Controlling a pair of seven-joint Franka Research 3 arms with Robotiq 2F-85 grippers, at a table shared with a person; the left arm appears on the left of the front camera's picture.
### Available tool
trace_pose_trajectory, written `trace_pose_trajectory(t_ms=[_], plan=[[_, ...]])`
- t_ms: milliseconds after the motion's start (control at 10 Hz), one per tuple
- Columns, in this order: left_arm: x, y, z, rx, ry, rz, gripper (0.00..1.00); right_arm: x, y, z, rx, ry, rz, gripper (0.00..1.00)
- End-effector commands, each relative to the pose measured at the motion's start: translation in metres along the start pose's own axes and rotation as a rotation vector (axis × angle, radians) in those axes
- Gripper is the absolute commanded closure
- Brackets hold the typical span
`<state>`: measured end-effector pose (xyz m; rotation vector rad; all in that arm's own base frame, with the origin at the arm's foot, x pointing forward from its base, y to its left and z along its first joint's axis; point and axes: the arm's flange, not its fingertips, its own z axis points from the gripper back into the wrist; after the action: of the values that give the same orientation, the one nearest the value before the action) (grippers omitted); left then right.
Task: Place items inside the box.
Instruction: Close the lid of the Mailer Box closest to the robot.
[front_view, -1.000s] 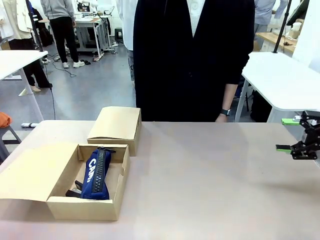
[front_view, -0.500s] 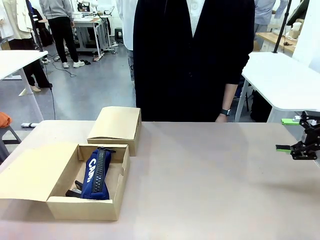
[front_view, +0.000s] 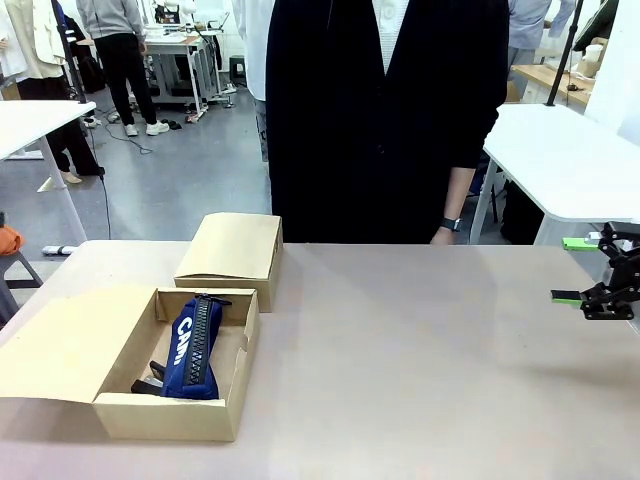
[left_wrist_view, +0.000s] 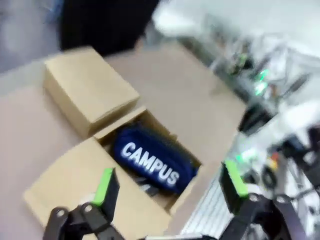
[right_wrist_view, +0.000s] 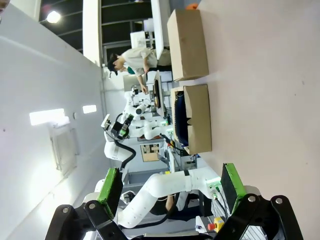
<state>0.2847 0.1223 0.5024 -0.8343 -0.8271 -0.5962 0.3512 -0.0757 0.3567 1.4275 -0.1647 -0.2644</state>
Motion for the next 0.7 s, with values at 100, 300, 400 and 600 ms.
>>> trace_pose_trajectory(t_ms=[100, 300, 400, 600], plan=[[-0.058, 0.052, 0.001, 0.174, -0.188, -1.256, 0.00, -0.002, 0.004, 0.003, 0.002, 0.006, -0.008, 0.00], [-0.085, 0.082, 0.009, 0.190, -0.055, -1.344, 0.00, -0.002, 0.004, 0.003, 0.002, 0.006, -0.008, 0.00], [-0.075, 0.092, 0.016, 0.343, -0.030, -1.395, 0.00, -0.002, 0.004, 0.003, 0.002, 0.006, -0.008, 0.00], [-0.067, 0.062, 0.005, -0.014, 0.245, -0.598, 0.00, -0.002, 0.004, 0.003, 0.002, 0.006, -0.008, 0.00]])
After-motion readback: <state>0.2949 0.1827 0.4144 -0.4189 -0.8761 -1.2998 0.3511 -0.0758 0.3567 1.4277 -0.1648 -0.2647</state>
